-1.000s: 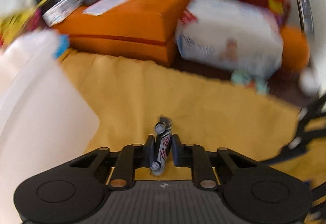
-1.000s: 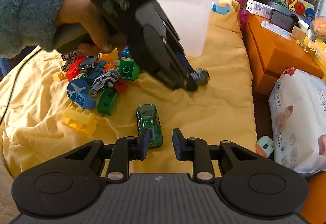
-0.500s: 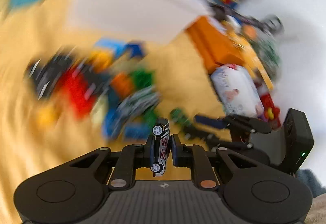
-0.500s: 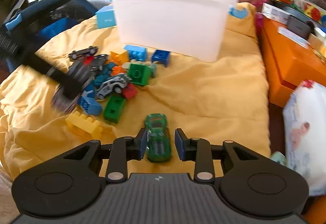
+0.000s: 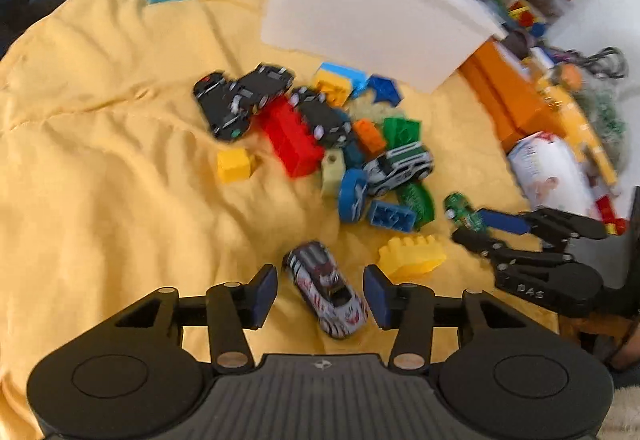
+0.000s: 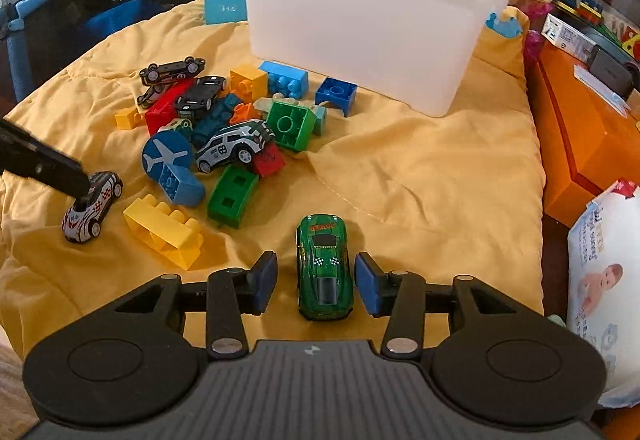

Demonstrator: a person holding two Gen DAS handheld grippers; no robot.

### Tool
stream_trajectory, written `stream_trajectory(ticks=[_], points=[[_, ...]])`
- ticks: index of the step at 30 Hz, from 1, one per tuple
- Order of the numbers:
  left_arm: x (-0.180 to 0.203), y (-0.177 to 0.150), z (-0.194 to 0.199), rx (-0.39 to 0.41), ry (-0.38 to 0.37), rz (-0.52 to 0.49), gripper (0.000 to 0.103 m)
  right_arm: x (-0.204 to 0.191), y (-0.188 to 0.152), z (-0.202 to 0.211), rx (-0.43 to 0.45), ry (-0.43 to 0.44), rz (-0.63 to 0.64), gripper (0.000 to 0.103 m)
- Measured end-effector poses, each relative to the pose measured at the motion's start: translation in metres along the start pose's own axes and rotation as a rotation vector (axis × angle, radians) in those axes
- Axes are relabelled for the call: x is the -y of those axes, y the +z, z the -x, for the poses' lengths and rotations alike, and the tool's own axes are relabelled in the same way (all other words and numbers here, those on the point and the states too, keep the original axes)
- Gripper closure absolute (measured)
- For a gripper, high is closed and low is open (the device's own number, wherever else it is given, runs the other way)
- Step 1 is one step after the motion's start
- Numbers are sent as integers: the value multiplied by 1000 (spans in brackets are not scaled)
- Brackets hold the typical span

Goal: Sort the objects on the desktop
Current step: 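Lift both held cars and carry them over the white bin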

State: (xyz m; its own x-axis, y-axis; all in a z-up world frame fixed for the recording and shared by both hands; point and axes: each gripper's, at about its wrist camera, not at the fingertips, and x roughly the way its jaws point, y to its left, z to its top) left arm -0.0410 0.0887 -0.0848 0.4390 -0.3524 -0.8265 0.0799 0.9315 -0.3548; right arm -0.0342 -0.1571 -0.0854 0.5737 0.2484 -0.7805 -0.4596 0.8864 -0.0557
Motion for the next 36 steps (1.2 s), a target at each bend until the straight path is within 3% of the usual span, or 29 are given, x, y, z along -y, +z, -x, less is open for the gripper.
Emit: stream_trajectory(ticks=[9,11,18,20,25,30,36], points=[[25,-11,-19,-40,79,-34,55,2,-1,-4,-14,-14,-18,60],[29,-11,-21,-24,96,-72,61,3,-4,-4,-17,-15,-25,66],[34,-3,-17,-86,94,-328,69,-2,-5,8,9,14,-6,70],[29,2,-12,-81,135,-390,70,-3,-4,9,16,8,-7,70],[20,5,-6,-45,114,-309,69,-3,-8,3,1,3,-45,68],[20,-5,-14,-18,140,-271,70,-5,-6,-3,-11,-3,-55,69],[14,7,6,46,87,-216,71,1,-2,3,-7,5,-87,70]])
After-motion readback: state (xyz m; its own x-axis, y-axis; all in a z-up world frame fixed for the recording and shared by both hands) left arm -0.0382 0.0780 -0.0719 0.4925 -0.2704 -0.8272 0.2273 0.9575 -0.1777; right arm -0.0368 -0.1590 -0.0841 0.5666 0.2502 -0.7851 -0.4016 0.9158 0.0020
